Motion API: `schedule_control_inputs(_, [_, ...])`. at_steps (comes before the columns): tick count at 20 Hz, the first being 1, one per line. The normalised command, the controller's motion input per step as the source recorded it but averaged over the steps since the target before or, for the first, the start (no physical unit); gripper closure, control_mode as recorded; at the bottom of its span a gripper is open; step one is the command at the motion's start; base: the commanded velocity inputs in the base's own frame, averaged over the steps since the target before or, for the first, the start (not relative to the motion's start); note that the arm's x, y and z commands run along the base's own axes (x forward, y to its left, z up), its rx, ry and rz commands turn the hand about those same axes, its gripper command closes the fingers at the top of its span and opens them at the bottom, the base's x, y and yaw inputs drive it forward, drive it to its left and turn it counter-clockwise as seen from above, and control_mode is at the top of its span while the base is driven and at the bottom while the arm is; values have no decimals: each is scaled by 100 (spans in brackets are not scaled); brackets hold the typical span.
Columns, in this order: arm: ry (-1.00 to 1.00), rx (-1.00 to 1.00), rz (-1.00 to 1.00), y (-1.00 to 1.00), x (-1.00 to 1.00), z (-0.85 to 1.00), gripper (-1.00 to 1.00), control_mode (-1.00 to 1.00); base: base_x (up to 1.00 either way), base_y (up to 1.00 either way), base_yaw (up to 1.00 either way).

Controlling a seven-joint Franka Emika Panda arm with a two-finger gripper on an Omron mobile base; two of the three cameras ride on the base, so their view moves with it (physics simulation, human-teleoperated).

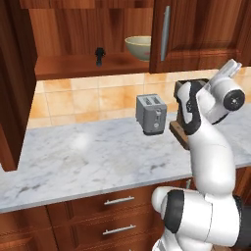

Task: Pick the mug and place it in the sink. Pick the bowl and place it in the open cabinet and then close the cabinet.

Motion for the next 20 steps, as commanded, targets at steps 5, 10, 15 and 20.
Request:
schedule_control_inputs(5, [28, 12, 0, 0, -51, 14, -100, -100, 0, 0, 0])
schedule_control_inputs(10, [25, 10, 1, 0, -54, 16, -100, -100, 0, 0, 0])
schedule_control_inputs(15, [18, 11, 5, -1, -43, 13, -100, -100, 0, 0, 0])
schedule_control_inputs(20, [19, 11, 9, 0, -32, 4, -100, -100, 0, 0, 0])
